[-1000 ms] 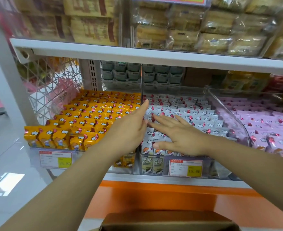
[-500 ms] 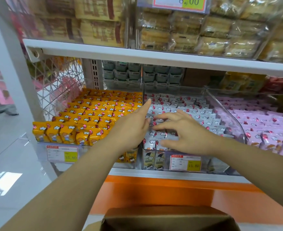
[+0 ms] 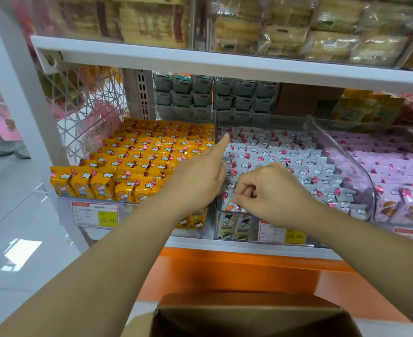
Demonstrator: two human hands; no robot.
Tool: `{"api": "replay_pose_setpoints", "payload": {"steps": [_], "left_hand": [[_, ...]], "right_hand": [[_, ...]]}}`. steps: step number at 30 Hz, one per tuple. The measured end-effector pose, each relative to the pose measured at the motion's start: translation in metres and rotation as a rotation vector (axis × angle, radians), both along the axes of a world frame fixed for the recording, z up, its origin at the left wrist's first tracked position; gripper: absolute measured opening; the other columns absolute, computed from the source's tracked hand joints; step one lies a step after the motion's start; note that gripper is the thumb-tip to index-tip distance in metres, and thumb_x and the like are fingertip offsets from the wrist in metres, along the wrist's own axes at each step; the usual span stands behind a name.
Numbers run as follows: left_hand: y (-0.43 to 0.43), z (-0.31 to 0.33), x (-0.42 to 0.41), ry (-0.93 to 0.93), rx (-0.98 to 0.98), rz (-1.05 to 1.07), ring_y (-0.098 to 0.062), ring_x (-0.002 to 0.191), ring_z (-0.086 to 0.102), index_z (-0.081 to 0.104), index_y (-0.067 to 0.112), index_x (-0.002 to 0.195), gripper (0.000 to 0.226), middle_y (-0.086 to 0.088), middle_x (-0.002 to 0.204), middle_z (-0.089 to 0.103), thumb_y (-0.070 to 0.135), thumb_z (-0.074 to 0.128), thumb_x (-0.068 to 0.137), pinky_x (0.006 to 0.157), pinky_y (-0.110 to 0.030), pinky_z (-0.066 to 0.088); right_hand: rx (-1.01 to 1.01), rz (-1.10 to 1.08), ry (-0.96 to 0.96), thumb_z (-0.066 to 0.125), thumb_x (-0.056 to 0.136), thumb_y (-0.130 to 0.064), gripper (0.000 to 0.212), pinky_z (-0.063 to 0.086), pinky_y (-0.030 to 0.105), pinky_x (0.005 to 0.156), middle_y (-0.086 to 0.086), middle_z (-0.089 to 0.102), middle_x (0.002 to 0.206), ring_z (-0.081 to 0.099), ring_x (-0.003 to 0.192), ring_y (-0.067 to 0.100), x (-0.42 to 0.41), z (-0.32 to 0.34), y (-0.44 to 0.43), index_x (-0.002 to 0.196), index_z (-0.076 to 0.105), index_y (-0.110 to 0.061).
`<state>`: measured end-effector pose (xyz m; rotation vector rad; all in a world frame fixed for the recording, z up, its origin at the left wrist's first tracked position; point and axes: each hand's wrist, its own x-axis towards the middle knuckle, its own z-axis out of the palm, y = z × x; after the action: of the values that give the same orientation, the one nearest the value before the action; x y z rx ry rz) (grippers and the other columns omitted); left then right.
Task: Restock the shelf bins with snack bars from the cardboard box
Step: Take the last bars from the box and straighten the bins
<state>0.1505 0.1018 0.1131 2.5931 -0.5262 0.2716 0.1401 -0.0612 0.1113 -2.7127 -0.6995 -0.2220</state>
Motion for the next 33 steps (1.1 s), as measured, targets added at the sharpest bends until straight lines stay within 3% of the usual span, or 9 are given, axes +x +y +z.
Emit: {"api": "replay_pose_setpoints", "payload": {"steps": [4, 8, 12, 15, 17, 20, 22, 28, 33], "left_hand": [[-0.001, 0.001, -0.001, 0.0, 0.008, -0.005, -0.024, 0.122, 0.052, 0.004, 0.026, 0.153, 0.057, 0.002, 0.158, 0.022, 0.028, 0.031, 0.103, 0.094, -0.04, 0.047], [-0.002, 0.001, -0.001, -0.012, 0.031, -0.002, -0.024, 0.12, 0.054, 0.005, 0.027, 0.153, 0.057, 0.001, 0.158, 0.022, 0.028, 0.032, 0.103, 0.091, -0.037, 0.048], [-0.004, 0.002, -0.004, 0.022, 0.063, 0.015, -0.023, 0.135, 0.039, 0.009, 0.026, 0.153, 0.054, 0.002, 0.158, 0.021, 0.028, 0.032, 0.103, 0.106, -0.039, 0.039], [-0.008, 0.004, -0.013, -0.138, 0.277, 0.075, -0.018, 0.148, 0.006, 0.018, 0.027, 0.151, 0.05, 0.005, 0.159, 0.017, 0.027, 0.032, 0.103, 0.119, -0.043, 0.002], [-0.018, 0.005, -0.026, -0.227, 0.344, 0.006, -0.017, 0.148, 0.002, 0.021, 0.026, 0.151, 0.05, 0.004, 0.16, 0.015, 0.027, 0.034, 0.102, 0.118, -0.042, -0.007], [-0.04, -0.002, -0.047, -0.104, 0.354, -0.163, -0.013, 0.148, 0.0, 0.01, 0.023, 0.153, 0.055, 0.003, 0.161, 0.005, 0.038, 0.026, 0.103, 0.121, -0.036, -0.002], [-0.052, -0.012, -0.051, 0.05, 0.43, -0.192, -0.011, 0.147, -0.01, -0.002, 0.023, 0.153, 0.06, 0.006, 0.16, -0.008, 0.047, 0.019, 0.101, 0.12, -0.035, -0.005], [-0.055, -0.023, -0.034, 0.143, 0.468, -0.224, -0.01, 0.144, -0.019, -0.003, 0.029, 0.152, 0.058, 0.013, 0.159, -0.012, 0.05, 0.013, 0.1, 0.117, -0.042, -0.015], [-0.049, -0.018, -0.041, 0.178, 0.425, -0.309, -0.006, 0.144, -0.018, 0.011, 0.032, 0.151, 0.054, 0.019, 0.158, 0.0, 0.048, 0.019, 0.1, 0.115, -0.037, -0.019]], "right_hand": [[-0.065, -0.03, -0.056, 0.061, 0.087, -0.032, 0.023, 0.032, 0.035, 0.097, -0.018, 0.054, 0.064, 0.051, 0.07, 0.003, -0.001, -0.007, 0.009, 0.065, 0.054, -0.035], [-0.172, 0.016, -0.053, 0.056, 0.091, -0.037, 0.018, 0.028, 0.033, 0.094, -0.012, 0.055, 0.077, 0.049, 0.082, 0.01, 0.001, -0.001, 0.009, 0.083, 0.069, -0.028], [-0.047, 0.09, 0.007, 0.047, 0.096, -0.037, 0.027, 0.031, 0.03, 0.096, -0.017, 0.056, 0.094, 0.046, 0.091, 0.002, -0.016, 0.009, -0.019, 0.1, 0.072, -0.028], [0.025, -0.091, -0.015, 0.04, 0.098, -0.035, 0.037, 0.026, 0.028, 0.108, -0.016, 0.049, 0.133, 0.038, 0.123, 0.002, -0.031, 0.017, -0.06, 0.134, 0.048, -0.037], [-0.148, -0.158, 0.11, 0.029, 0.098, -0.045, 0.049, 0.012, 0.029, 0.116, -0.013, 0.022, 0.155, 0.017, 0.141, 0.007, -0.043, 0.012, -0.083, 0.146, 0.022, -0.04], [-0.405, -0.105, 0.226, -0.02, 0.071, -0.077, 0.062, -0.011, 0.039, 0.118, -0.019, -0.031, 0.148, -0.021, 0.143, 0.006, -0.06, -0.009, -0.096, 0.129, -0.03, -0.055], [-0.427, -0.089, 0.233, -0.034, 0.053, -0.081, 0.072, -0.017, 0.044, 0.116, -0.022, -0.042, 0.139, -0.032, 0.137, 0.005, -0.059, -0.013, -0.097, 0.12, -0.04, -0.055], [-0.361, -0.107, 0.261, -0.002, 0.082, -0.064, 0.066, -0.018, 0.051, 0.113, -0.021, -0.026, 0.149, -0.024, 0.141, 0.005, -0.03, -0.011, -0.092, 0.145, -0.006, -0.046], [-0.233, -0.048, 0.296, 0.018, 0.092, -0.057, 0.049, -0.015, 0.049, 0.115, -0.021, 0.0, 0.156, -0.012, 0.144, 0.004, -0.034, -0.005, -0.098, 0.141, 0.026, -0.051]]}}
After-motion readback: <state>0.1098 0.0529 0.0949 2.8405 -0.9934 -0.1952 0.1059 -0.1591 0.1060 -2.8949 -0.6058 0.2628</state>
